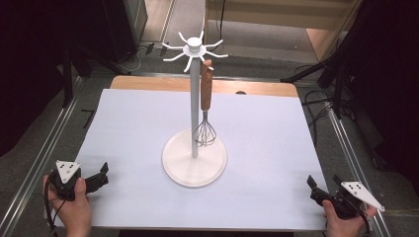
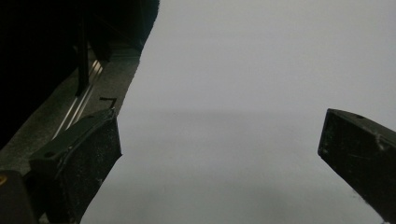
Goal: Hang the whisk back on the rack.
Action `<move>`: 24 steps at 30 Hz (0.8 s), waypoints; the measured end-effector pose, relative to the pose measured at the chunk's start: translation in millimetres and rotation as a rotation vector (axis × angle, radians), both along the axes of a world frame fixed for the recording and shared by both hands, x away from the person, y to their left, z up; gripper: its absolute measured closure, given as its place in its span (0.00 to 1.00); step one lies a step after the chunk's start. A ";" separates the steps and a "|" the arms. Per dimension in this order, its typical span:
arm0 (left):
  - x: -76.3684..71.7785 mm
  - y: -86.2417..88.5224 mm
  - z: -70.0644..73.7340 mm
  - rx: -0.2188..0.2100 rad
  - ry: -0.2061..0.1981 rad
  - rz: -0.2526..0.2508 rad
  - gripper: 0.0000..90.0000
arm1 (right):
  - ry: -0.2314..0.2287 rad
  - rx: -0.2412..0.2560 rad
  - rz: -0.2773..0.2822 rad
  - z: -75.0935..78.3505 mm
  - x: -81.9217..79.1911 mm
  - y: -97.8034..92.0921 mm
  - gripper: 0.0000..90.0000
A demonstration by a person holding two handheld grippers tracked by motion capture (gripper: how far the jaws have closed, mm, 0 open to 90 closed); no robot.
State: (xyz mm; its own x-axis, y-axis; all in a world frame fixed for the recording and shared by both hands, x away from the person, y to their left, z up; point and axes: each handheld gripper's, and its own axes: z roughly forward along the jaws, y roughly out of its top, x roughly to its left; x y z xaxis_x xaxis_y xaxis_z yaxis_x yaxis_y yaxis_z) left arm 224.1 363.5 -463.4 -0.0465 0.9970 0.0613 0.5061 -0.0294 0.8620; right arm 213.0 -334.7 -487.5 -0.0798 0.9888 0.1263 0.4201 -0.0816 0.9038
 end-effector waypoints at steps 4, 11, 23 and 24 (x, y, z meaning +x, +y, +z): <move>0.2 -0.3 -0.1 0.004 0.001 0.000 0.00 | -0.001 -0.023 -0.027 -0.2 -0.2 1.8 0.15; 0.8 -0.6 -0.3 0.007 0.004 0.000 0.00 | -0.024 -0.043 0.003 -1.6 -4.1 4.9 0.15; 1.2 -1.5 -0.3 0.016 0.012 -0.001 0.00 | -0.001 -0.018 0.026 -2.6 -1.5 2.1 0.15; 1.2 -1.8 -0.3 0.016 0.013 0.000 0.00 | 0.003 -0.015 0.026 -2.5 -1.6 2.6 0.15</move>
State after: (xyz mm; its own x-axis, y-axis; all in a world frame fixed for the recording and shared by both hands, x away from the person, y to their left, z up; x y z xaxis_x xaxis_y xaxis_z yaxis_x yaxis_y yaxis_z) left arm 225.3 361.7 -463.7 -0.0459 0.9959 0.0780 0.5172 -0.0431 0.8548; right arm 211.3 -332.1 -490.0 -0.1049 0.9882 0.1116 0.4244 -0.0570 0.9037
